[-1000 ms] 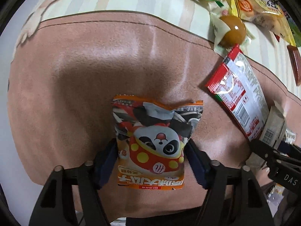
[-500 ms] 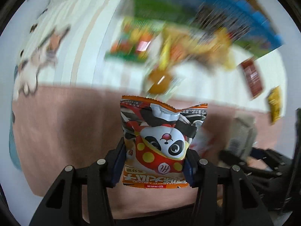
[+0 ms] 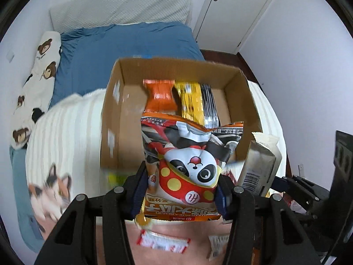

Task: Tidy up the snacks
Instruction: 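Carry both packets into the box and release them beside the others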

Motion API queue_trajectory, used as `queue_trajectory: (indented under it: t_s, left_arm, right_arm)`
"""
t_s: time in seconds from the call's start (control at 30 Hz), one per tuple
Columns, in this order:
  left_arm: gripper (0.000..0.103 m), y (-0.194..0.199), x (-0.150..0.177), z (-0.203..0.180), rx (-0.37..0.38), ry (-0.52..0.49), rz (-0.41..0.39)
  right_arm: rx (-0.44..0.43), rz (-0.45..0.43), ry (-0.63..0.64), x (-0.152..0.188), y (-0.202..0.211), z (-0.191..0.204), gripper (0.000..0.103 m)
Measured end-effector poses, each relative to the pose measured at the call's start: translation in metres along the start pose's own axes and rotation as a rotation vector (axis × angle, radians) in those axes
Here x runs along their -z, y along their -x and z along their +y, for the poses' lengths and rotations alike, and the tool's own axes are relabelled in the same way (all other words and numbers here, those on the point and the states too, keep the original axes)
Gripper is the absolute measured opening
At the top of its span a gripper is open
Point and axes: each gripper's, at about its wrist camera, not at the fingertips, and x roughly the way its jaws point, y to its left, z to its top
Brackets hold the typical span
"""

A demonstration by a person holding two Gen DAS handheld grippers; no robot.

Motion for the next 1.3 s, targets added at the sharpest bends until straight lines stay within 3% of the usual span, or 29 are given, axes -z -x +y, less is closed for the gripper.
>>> queue_trajectory:
  t_s: [0.07,0.2,0.33,0.5,0.8,0.83,0.87,0.93,1.2,1.3]
  left_arm:
    - [0.05,-0.013,-0.036,0.005,-0.003,0.011,0.044]
    - [0.05,-0.064,-0.077,0.027,-0.028,0.056,0.18]
    - [0.05,-0.119,-0.082,0.045,-0.034,0.1,0.311]
    - [0.05,-0.16,-0.077,0.055,-0.046,0.112,0.411]
    - [0.051,-0.187,-0.059,0.065,-0.072,0.128,0.474]
    - [0.05,-0.189,-0.056,0.066,-0.077,0.137,0.491]
    - [0.051,-0.191,-0.056,0.067,-0.074,0.14,0.497]
    - [0.06,-0.191,-0.054,0.068,-0.075,0.128,0.485]
    - [0.089,-0.179,-0.064,0.057,-0.033,0.139,0.431]
    - [0.091,-0.174,-0.069,0.052,-0.045,0.126,0.409]
  right_arm:
    - [0.028,0.007,0.02,-0.025,-0.01,0.005,0.063]
    - [0.059,0.074,0.016,-0.067,-0.057,0.0,0.063]
    - [0.054,0.162,0.008,-0.083,-0.106,-0.006,0.063]
    - [0.046,0.252,0.005,-0.083,-0.157,-0.011,0.063]
    - [0.046,0.369,0.036,-0.077,-0.211,-0.011,0.066]
    - [0.054,0.395,0.029,-0.077,-0.217,-0.011,0.067]
    - [0.06,0.408,0.029,-0.079,-0.221,-0.01,0.076]
    - [0.059,0.412,0.019,-0.08,-0.225,-0.009,0.096]
    - [0.089,0.397,-0.012,-0.082,-0.21,-0.023,0.097]
    - [0.107,0.374,-0.022,-0.082,-0.199,-0.029,0.097]
